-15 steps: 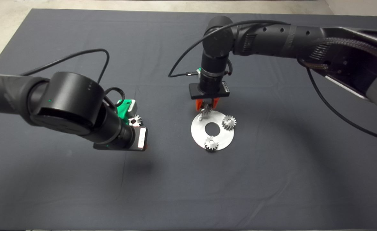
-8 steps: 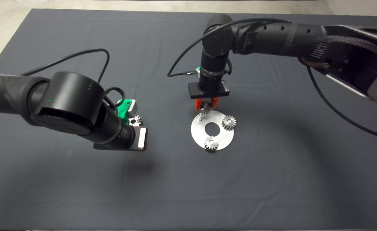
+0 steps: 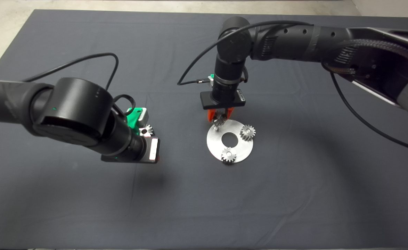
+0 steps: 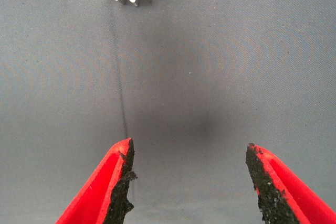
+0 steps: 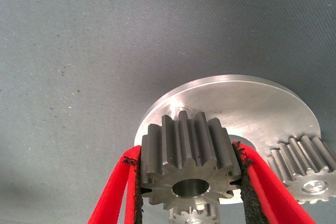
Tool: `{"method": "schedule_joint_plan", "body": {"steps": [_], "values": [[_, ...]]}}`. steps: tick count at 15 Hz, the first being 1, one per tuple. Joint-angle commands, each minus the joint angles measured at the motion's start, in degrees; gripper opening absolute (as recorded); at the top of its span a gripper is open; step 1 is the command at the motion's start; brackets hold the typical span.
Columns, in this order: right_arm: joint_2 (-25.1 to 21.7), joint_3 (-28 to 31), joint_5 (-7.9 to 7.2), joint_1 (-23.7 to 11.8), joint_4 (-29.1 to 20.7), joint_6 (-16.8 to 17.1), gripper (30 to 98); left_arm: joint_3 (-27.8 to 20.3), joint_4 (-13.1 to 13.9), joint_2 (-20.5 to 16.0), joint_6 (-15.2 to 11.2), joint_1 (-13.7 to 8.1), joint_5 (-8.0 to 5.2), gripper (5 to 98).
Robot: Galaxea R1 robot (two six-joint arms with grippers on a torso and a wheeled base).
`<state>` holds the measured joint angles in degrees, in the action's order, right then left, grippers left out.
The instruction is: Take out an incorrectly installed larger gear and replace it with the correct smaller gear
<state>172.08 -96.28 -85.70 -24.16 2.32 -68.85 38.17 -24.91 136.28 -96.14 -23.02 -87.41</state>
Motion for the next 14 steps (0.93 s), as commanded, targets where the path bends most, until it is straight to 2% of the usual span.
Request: {"method": "schedule_joint_plan", "body": {"steps": [1, 14], "values": [[0.32, 0.41, -0.17, -2.06, -2.49, -0.05, 35.6, -0.39, -0.41, -0.59, 0.07, -0.63, -4.79, 53.7], [0.32, 0.41, -0.17, 0.43, -2.32, -0.41, 35.6, -0.57, -0.41, -1.67, 0.07, -0.63, -4.88, 53.7]]}}
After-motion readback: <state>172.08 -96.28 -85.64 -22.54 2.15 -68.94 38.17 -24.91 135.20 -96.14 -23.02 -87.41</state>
